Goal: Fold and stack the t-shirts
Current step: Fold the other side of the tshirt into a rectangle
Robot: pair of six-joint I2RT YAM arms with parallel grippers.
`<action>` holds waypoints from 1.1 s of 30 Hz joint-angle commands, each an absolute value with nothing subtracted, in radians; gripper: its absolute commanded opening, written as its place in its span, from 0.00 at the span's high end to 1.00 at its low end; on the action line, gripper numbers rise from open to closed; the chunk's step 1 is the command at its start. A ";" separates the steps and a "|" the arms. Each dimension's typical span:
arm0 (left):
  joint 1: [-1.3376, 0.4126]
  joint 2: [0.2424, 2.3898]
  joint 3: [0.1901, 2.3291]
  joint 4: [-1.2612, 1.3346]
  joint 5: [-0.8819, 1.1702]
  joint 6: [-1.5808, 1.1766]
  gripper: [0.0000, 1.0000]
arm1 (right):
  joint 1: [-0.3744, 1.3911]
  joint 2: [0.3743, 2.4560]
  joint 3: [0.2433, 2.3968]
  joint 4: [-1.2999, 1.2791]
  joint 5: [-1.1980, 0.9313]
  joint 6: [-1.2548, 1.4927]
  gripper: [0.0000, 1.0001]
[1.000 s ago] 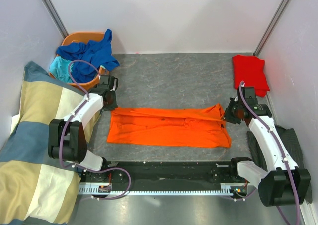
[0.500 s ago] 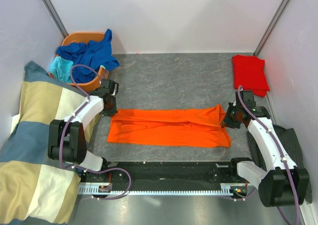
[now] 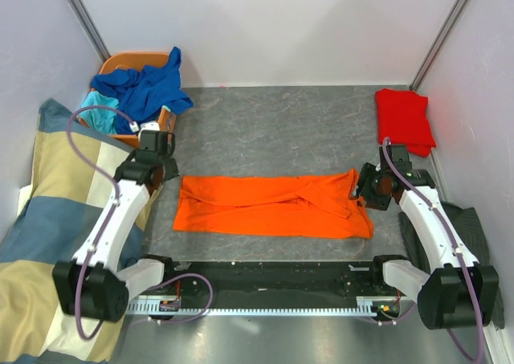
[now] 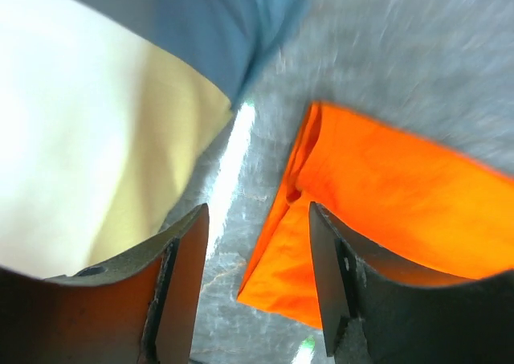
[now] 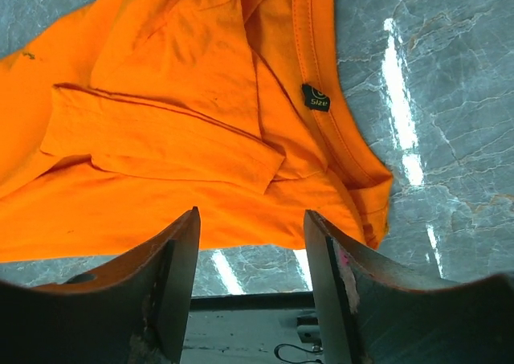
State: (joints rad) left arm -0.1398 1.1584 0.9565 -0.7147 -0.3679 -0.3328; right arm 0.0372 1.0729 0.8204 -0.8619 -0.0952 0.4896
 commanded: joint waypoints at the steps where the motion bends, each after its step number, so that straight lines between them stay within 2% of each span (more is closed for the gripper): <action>1: -0.141 1.062 0.969 -0.709 -0.459 -0.397 0.39 | 0.038 1.103 0.876 -0.824 -0.074 0.477 0.36; 8: -0.141 1.115 0.947 -0.599 -0.381 -0.416 0.39 | 0.037 1.189 0.900 -0.692 -0.046 0.469 0.34; 18: -0.156 1.186 0.937 -0.349 -0.095 -0.434 0.43 | 0.043 1.365 0.946 -0.545 -0.104 0.466 0.34; 24: -0.251 1.233 0.942 -0.292 -0.040 -0.422 0.47 | 0.067 1.391 0.966 -0.522 -0.150 0.442 0.39; 33: -0.509 1.353 0.954 -0.198 -0.040 -0.451 0.49 | 0.167 1.404 0.979 -0.463 -0.319 0.381 0.41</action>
State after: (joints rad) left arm -0.4435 1.3090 0.9337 -0.2729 -0.0540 -0.4084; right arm 0.1234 1.3964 0.9417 -0.5228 -0.2211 0.4255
